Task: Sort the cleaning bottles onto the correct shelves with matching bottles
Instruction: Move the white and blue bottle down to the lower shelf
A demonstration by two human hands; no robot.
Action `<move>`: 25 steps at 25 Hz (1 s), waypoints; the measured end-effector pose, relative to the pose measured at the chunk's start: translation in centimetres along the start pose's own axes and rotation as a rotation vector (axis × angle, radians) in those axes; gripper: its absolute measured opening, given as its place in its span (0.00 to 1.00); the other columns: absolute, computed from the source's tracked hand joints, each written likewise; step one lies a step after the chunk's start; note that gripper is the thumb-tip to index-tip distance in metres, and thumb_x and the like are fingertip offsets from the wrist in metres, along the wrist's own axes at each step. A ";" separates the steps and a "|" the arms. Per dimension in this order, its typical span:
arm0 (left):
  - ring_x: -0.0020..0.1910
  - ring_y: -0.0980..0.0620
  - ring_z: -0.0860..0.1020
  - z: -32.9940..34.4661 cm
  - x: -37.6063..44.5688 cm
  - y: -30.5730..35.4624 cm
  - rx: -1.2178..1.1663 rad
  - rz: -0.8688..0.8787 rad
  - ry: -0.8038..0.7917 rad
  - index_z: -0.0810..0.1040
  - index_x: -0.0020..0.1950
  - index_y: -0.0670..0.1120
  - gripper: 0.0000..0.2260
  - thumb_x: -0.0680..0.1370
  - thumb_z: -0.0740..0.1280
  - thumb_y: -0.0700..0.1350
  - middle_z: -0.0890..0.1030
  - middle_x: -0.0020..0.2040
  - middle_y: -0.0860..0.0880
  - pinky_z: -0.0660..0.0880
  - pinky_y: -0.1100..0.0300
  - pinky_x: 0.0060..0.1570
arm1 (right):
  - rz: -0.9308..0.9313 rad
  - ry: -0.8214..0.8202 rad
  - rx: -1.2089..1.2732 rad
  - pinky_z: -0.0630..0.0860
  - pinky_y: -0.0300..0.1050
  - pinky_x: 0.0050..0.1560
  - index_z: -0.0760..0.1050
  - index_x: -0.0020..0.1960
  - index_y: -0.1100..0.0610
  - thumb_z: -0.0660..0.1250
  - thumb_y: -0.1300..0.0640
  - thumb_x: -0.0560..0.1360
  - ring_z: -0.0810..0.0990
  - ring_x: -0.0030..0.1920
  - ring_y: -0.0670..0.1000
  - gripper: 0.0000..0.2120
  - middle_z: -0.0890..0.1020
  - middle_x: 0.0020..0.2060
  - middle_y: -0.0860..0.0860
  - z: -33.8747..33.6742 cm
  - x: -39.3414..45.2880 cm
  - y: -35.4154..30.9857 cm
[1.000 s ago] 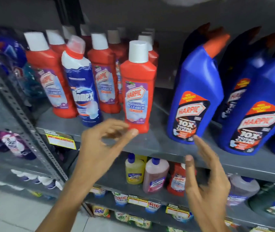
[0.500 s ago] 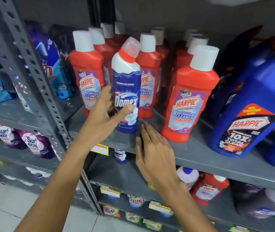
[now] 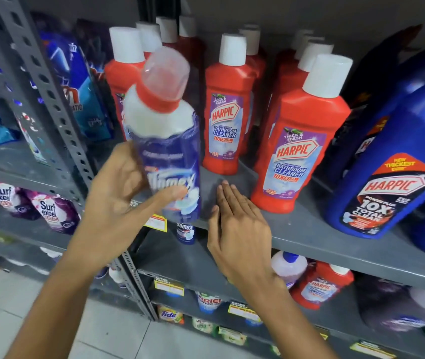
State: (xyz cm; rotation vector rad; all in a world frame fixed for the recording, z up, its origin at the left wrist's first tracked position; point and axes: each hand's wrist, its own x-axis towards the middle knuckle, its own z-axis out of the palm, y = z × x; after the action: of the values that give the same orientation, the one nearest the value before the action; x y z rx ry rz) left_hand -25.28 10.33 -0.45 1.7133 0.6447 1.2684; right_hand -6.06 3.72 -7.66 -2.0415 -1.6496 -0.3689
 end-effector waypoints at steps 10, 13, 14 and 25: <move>0.63 0.57 0.86 -2.8 -12.2 -10.1 0.178 -0.411 -0.012 0.80 0.70 0.51 0.35 0.63 0.85 0.44 0.88 0.63 0.59 0.79 0.70 0.63 | -0.012 0.033 -0.060 0.72 0.49 0.80 0.76 0.76 0.61 0.57 0.53 0.86 0.78 0.77 0.52 0.23 0.80 0.75 0.56 0.6 0.1 0.0; 0.59 0.71 0.82 -2.5 -10.5 -15.8 0.273 -0.452 -0.079 0.79 0.68 0.52 0.33 0.64 0.84 0.48 0.84 0.57 0.74 0.74 0.80 0.58 | -0.013 0.027 -0.068 0.72 0.49 0.81 0.75 0.77 0.61 0.55 0.53 0.86 0.77 0.78 0.52 0.24 0.79 0.76 0.56 0.7 0.1 0.0; 0.58 0.72 0.82 -2.5 -10.0 -17.9 0.288 -0.471 -0.100 0.79 0.68 0.48 0.34 0.64 0.85 0.47 0.85 0.56 0.75 0.75 0.78 0.58 | -0.013 0.019 -0.070 0.71 0.49 0.81 0.74 0.77 0.60 0.55 0.52 0.86 0.77 0.78 0.52 0.24 0.78 0.76 0.55 0.8 0.1 0.0; 0.60 0.44 0.87 -1.9 -8.2 -27.5 0.294 -0.648 -0.202 0.77 0.67 0.50 0.31 0.69 0.85 0.36 0.87 0.61 0.47 0.82 0.41 0.66 | -0.016 0.022 -0.090 0.70 0.49 0.82 0.74 0.78 0.59 0.53 0.52 0.87 0.74 0.80 0.51 0.24 0.77 0.78 0.54 1.1 0.1 0.1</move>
State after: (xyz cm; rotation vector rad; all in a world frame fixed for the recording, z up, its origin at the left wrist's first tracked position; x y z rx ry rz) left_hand -27.32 17.42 -28.20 1.6329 1.1860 0.5592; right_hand -6.03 4.34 -8.62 -2.0829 -1.6652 -0.4777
